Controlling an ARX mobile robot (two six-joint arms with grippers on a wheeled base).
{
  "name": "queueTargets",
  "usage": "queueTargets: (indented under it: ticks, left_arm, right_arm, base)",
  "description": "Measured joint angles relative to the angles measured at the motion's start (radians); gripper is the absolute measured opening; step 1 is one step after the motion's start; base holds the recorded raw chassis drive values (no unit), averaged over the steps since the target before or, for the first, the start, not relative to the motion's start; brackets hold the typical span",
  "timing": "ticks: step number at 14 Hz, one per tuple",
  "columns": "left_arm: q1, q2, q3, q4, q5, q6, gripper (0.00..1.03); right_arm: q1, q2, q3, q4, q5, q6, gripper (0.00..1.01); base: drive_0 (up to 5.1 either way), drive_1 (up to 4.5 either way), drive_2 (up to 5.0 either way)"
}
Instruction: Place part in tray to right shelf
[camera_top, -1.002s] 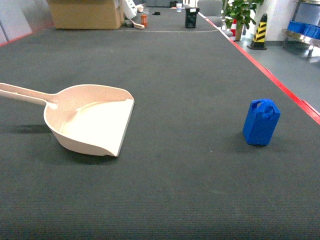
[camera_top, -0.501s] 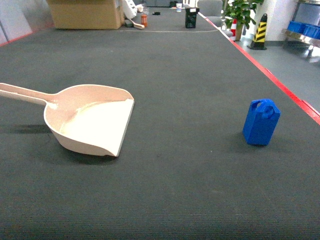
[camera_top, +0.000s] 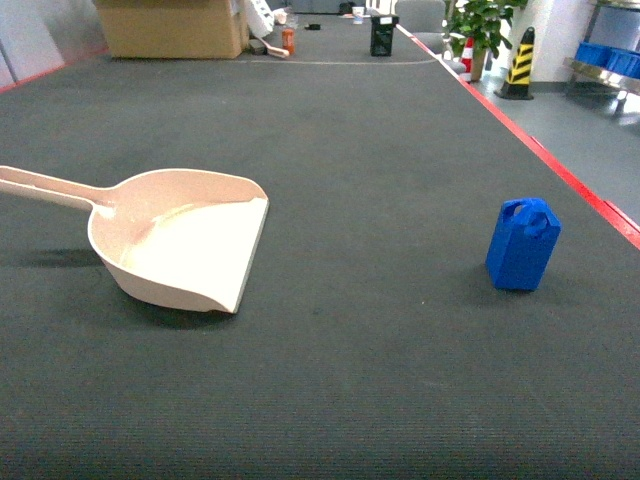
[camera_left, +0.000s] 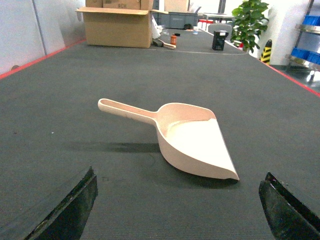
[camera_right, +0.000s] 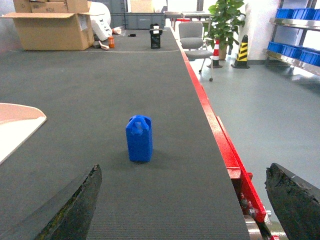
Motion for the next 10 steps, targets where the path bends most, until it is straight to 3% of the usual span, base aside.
queueTargets:
  ticks: [10]
  left_arm:
    - [0.000,0.000,0.000,0.000,0.000,0.000,0.98]
  right_arm:
    - [0.000,0.000,0.000,0.000,0.000,0.000,0.98]
  base:
    - [0.0,0.00,0.0]
